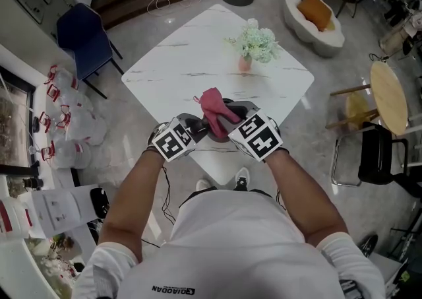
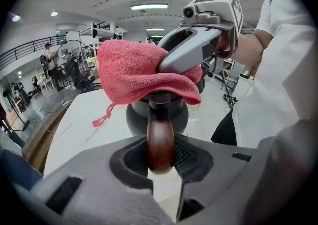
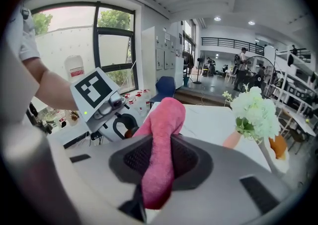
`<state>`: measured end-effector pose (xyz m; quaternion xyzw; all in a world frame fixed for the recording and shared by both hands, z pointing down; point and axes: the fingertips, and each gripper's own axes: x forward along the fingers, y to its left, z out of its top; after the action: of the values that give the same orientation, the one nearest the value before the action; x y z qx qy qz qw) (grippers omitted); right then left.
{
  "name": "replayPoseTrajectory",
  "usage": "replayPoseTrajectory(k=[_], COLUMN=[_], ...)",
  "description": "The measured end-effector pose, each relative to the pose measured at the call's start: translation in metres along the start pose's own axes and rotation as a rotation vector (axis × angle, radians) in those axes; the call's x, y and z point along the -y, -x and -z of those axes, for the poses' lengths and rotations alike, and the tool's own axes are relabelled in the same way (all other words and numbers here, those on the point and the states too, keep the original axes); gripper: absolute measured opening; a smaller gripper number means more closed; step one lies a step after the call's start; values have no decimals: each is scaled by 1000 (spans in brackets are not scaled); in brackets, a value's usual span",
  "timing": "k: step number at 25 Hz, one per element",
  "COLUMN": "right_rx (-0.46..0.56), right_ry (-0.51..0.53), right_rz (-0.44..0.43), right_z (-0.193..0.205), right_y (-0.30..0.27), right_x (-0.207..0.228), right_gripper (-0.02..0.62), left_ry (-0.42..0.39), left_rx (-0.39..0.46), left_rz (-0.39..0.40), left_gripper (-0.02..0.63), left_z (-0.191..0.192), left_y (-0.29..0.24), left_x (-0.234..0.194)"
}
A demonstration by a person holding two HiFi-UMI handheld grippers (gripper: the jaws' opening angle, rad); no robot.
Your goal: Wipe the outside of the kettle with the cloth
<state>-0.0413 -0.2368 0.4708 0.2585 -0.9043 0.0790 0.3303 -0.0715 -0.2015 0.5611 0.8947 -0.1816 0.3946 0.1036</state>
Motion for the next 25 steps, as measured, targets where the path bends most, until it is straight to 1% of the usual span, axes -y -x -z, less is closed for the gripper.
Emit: replayPoseTrajectory(k=[4,8,12,14,16,18,20,22,25], right_rx=[-14,-24,-29,-57,-81,-83,-107,-143,-181], right_ry=[-17,-40,-91,-102,-127,-189,-234,-278,-379], right_rz=[42,75,106,135,151,152,167,179,193], right_z=[5,10,19,28,42,56,74,98,139], right_y=[6,10,17,20,20,21,21,19,21], right_x=[16,31,49,60,70,79,89,99,110], right_gripper=[94,94,94,92,92,92,92,92,92], left_ry=[-9,12,-1,-9,-9,-5,-4,0,30], left_rx=[11,-4,9,14,17,15,17,25,40], left_rz=[-10,-10,-9,-13,-15,-15,-14,-14,-9], left_gripper=[100,100,100,100,100,100,100,100,100], left_z=[-1,8,2,-1,-1,2,2,-1,-3], left_y=[3,1,1,4,5,4,4,5,5], left_x=[-1,-1,-1,-2,-2,-2,-2,-2,-2])
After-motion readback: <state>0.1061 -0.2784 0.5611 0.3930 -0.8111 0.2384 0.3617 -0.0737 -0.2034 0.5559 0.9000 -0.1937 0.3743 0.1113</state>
